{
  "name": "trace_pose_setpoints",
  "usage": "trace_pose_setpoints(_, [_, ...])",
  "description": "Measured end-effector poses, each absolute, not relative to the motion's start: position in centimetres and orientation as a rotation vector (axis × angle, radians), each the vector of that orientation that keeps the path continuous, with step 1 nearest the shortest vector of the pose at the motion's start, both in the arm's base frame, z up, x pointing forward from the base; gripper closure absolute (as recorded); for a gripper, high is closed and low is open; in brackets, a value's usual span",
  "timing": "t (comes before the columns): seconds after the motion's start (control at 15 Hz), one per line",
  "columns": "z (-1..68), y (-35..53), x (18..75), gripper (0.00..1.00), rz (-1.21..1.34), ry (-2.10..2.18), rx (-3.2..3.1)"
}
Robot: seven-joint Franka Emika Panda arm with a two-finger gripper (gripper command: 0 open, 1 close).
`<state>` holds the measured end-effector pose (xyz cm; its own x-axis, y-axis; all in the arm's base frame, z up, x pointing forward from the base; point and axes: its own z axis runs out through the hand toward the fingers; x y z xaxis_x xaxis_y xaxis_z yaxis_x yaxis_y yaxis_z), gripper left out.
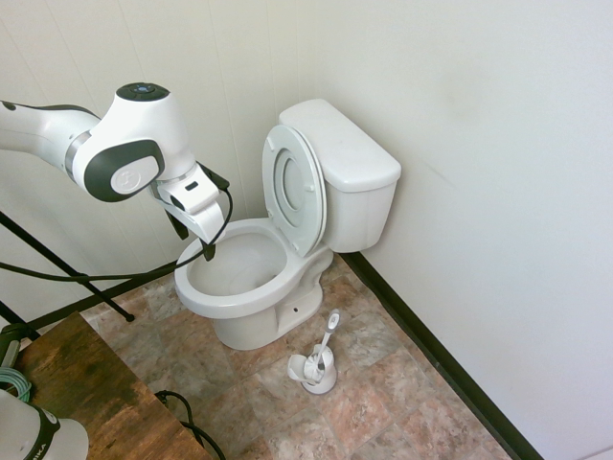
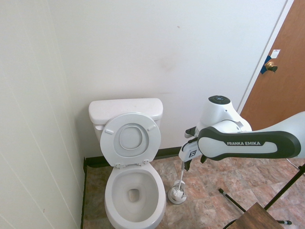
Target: Clean the toilet
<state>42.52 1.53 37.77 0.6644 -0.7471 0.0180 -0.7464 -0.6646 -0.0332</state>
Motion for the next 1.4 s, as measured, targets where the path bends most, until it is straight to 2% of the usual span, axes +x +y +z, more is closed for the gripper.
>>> trace_pose_setpoints(0.27, [37.7,1.5,43.7,0.00,-0.071,1.324,-2.811])
trace_pose_setpoints(0.6, [35.8,-1.5,50.4,0.00,-0.136,1.638,-2.650])
trace_pose_setpoints(0.87, [30.5,-6.1,55.7,0.00,-0.108,1.930,-2.515])
trace_pose_setpoints(1.4, [18.6,-12.5,62.9,0.00,0.066,2.203,-2.336])
